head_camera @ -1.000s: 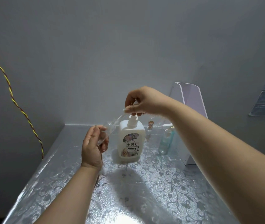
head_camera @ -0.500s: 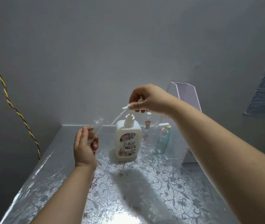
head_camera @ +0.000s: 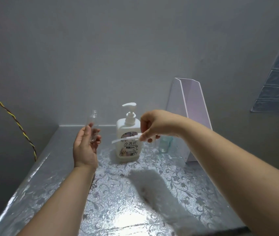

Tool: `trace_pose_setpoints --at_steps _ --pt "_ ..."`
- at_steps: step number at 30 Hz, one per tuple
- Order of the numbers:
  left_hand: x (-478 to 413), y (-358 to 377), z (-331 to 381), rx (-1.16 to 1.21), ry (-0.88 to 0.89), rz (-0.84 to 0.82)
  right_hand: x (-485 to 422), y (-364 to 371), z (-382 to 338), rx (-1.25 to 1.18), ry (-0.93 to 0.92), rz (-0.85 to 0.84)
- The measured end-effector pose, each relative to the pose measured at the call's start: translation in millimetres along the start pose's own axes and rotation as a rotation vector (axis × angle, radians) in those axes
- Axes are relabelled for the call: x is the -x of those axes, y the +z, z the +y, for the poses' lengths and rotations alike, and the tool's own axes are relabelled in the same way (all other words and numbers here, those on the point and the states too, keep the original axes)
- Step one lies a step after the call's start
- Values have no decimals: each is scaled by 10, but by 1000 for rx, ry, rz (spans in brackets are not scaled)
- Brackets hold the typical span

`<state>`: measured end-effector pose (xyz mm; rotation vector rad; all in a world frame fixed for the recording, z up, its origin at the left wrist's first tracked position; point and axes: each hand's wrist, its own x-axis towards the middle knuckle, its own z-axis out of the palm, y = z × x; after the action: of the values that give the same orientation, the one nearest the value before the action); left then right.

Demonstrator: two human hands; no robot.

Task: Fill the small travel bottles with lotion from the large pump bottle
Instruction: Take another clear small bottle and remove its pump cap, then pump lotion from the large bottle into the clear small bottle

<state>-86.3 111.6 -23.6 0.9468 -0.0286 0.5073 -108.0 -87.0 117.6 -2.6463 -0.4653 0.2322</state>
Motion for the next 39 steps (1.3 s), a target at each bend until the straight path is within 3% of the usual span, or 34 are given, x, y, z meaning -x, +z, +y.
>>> trace_pose_setpoints --at_steps 7,15,22,26,32,35,39 --pt "-29 -12 -48 -42 -12 -16 -95 419 320 131 94 -142" --pt "-50 9 -48 -75 0 -34 -202 637 376 400 94 -110" --pt "-60 -10 -60 -92 -36 -87 -207 330 225 413 100 -74" --pt "-74 12 -70 -108 -28 -90 -250 114 108 415 117 112" --pt "-30 42 -65 -166 -11 -137 -478 -111 -80 42 133 597" --pt "4 79 -59 -193 18 -159 -590 -163 -212 15 96 654" --pt "-2 78 -67 -218 25 -176 -799 -188 -343 -25 70 590"
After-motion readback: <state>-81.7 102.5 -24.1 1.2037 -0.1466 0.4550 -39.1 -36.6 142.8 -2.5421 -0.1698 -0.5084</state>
